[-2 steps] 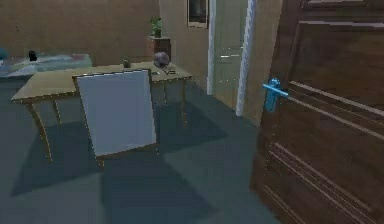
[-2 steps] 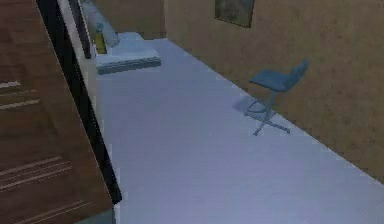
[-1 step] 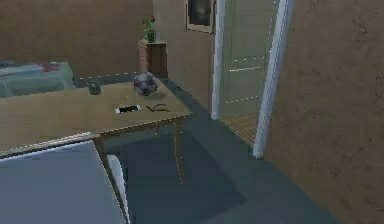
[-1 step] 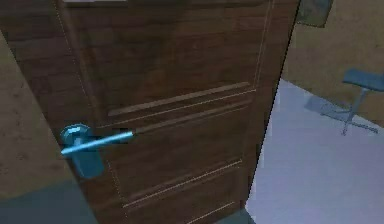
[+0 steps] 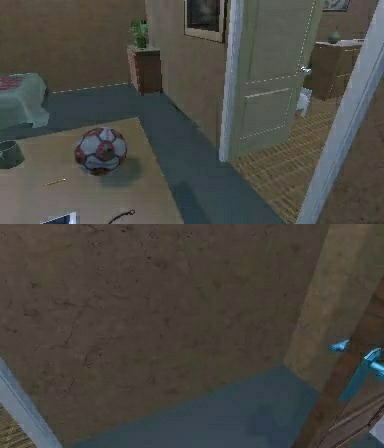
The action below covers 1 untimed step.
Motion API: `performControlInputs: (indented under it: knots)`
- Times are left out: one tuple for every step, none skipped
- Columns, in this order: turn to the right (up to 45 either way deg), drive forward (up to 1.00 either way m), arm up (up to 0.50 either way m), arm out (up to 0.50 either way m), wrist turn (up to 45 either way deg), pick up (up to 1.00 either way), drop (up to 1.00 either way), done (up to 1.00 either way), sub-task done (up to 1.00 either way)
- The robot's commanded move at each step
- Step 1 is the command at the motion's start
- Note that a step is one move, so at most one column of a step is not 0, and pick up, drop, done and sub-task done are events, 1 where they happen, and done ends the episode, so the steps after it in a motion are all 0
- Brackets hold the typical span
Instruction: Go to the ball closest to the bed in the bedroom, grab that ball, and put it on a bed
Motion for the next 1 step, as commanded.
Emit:
performControlInputs:
  knots:
    - [45.0,0.00,0.00,0.00,0.0,0.00,0.00,0.00,0.00]
